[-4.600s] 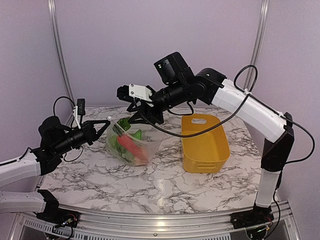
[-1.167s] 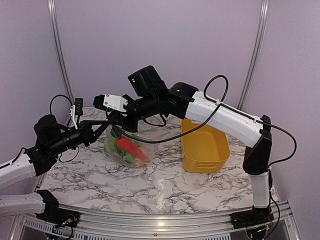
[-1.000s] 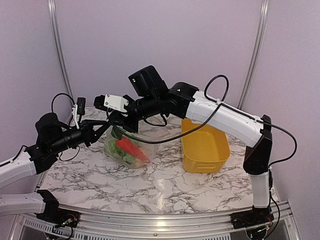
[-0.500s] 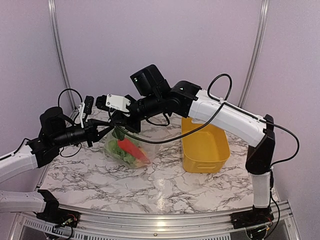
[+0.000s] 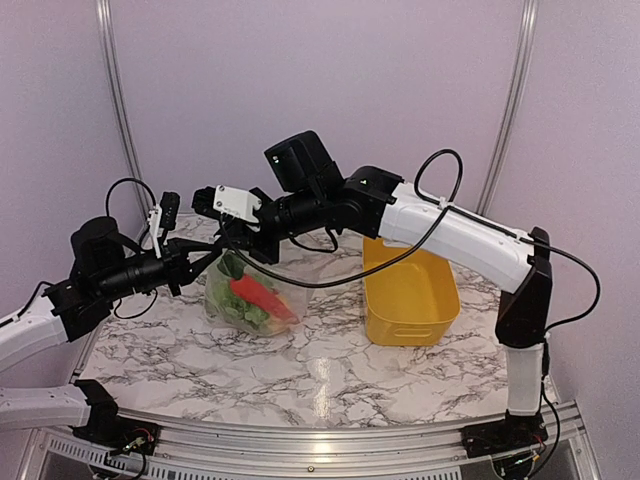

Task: Place the food in the zip-top bag and seal the zipper
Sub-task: Pass from the right arm to the left, then zip the zipper on the zipper food storage bag.

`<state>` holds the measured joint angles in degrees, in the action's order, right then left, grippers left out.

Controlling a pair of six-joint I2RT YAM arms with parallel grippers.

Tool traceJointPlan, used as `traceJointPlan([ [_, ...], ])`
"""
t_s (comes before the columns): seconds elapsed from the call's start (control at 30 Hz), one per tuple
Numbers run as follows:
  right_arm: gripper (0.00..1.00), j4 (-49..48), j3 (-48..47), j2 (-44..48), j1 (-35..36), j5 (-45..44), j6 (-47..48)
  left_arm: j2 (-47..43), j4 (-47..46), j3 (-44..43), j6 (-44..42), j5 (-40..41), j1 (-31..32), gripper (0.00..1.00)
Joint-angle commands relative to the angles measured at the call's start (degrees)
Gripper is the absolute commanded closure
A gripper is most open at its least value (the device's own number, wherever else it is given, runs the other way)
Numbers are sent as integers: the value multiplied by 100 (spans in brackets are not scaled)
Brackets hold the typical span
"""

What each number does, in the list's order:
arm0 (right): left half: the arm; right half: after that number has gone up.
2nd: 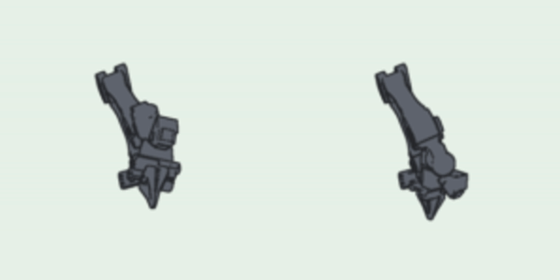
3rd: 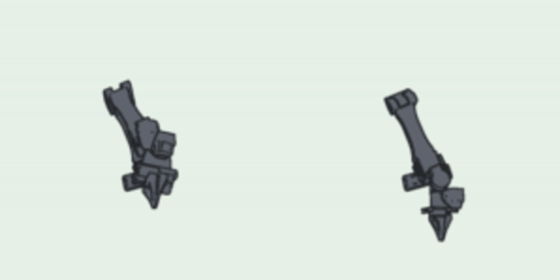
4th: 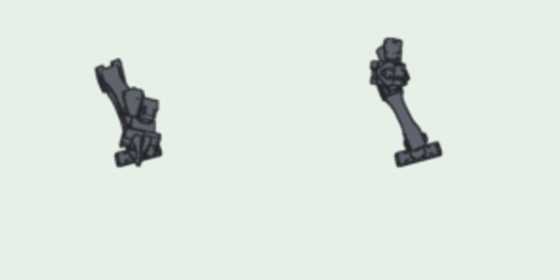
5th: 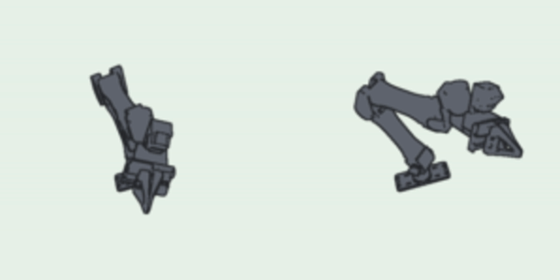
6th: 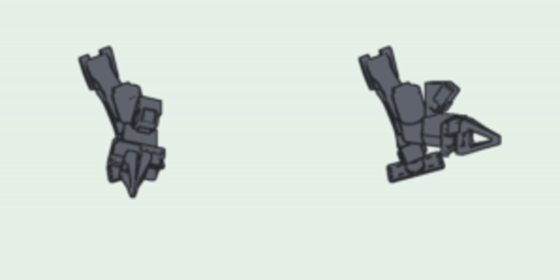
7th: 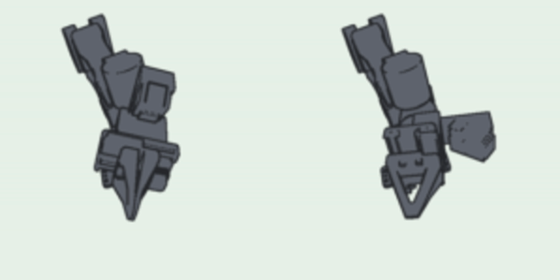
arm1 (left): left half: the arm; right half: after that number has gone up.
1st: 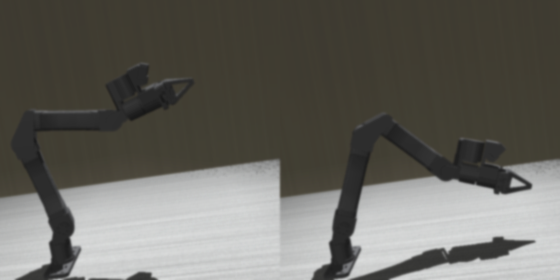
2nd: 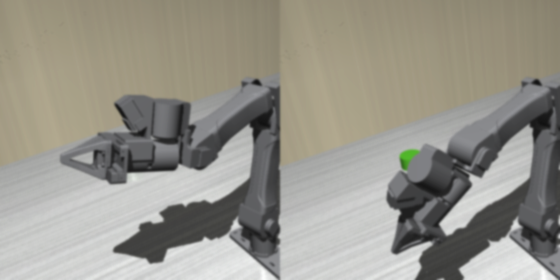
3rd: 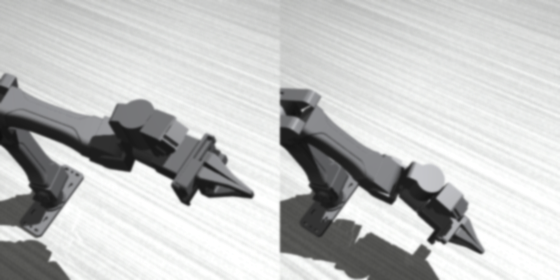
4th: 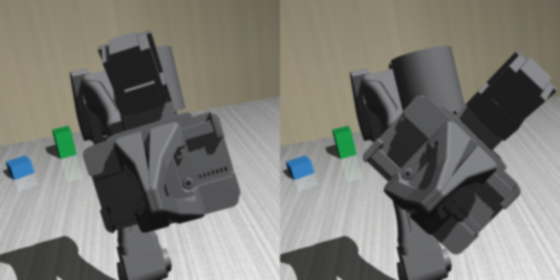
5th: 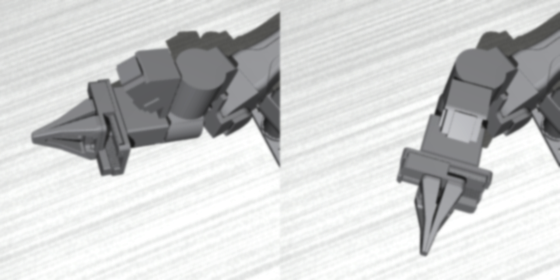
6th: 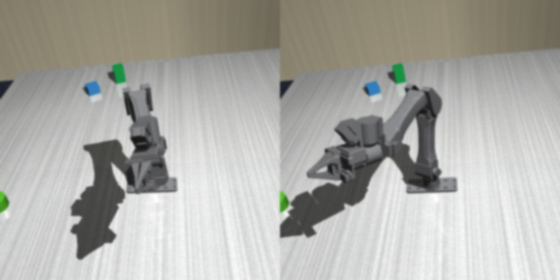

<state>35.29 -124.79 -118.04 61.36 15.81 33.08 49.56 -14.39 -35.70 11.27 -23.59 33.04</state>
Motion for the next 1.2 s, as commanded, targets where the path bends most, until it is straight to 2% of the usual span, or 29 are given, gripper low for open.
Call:
traceJointPlan([
  [0.0,96,699,217,296,-540,-508,55,-345,-225,38,-78,502,-59,100],
  [0.37,100,1260,503,644,-862,-487,485,-465,-97,-5,-157,1007,-96,100],
  [0.93,100,978,1350,1450,-961,-1332,819,-610,-13,66,-320,1278,-137,100],
  [1.17,100,1223,1425,1437,-1526,-1143,852,-687,-85,208,-294,1410,-209,100],
])
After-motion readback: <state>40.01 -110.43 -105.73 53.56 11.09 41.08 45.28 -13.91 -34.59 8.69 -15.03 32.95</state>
